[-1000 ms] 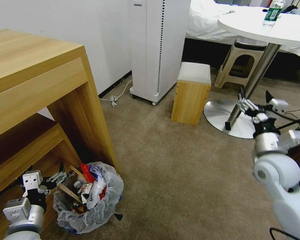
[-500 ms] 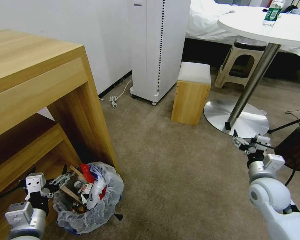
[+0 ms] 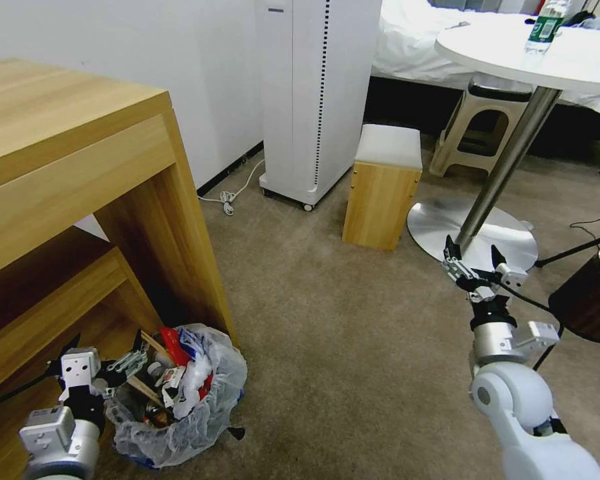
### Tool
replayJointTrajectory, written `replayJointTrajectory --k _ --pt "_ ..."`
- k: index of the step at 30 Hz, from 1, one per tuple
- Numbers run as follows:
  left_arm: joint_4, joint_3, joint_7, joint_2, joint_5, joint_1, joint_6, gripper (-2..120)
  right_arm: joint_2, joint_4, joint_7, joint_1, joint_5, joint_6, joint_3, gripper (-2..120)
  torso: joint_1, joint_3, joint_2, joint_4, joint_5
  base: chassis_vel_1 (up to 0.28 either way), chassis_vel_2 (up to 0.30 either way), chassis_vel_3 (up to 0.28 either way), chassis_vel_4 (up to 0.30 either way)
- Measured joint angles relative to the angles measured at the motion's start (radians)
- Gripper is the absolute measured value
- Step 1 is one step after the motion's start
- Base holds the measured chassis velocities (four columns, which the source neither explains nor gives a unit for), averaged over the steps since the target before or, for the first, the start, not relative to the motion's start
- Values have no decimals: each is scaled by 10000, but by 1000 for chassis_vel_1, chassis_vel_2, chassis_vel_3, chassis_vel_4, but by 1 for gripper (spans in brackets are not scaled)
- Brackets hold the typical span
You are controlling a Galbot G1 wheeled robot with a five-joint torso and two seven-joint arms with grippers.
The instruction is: Pick up the trash bin and place the garbage on the floor into it.
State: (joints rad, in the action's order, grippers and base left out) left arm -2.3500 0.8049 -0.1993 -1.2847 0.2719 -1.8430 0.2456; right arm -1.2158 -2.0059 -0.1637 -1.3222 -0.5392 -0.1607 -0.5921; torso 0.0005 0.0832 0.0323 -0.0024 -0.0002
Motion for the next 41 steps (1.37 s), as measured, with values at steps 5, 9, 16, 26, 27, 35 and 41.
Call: replayJointTrajectory --k 5,9,16,26,27,35,41 --pt "19 -2 -2 53 76 33 -63 100 -170 -206 -187 -61 363 57 -70 100 0 0 0 1 3 0 0 0 0" --pt "158 -1 17 122 44 87 -180 100 -332 -257 -351 -101 529 131 -82 100 0 0 1 1 2 0 0 0 0" --pt "275 -4 20 188 72 171 -245 100 -430 -238 -427 -99 628 265 -23 100 0 1 0 1 1 0 0 0 0" --pt "279 0 20 201 132 193 -164 100 -448 -182 -522 -87 738 418 -39 100 1 0 0 1 2 0 0 0 0" --pt "279 0 20 200 134 193 -161 100 -448 -180 -524 -86 738 419 -39 100 1 0 0 1 2 0 0 0 0" --pt "277 1 18 197 136 193 -153 100 -442 -174 -529 -81 738 425 -39 100 1 0 0 1 2 0 0 0 0" --pt "276 1 15 197 136 193 -149 100 -439 -170 -531 -78 737 425 -39 100 1 0 0 1 2 0 0 0 0"
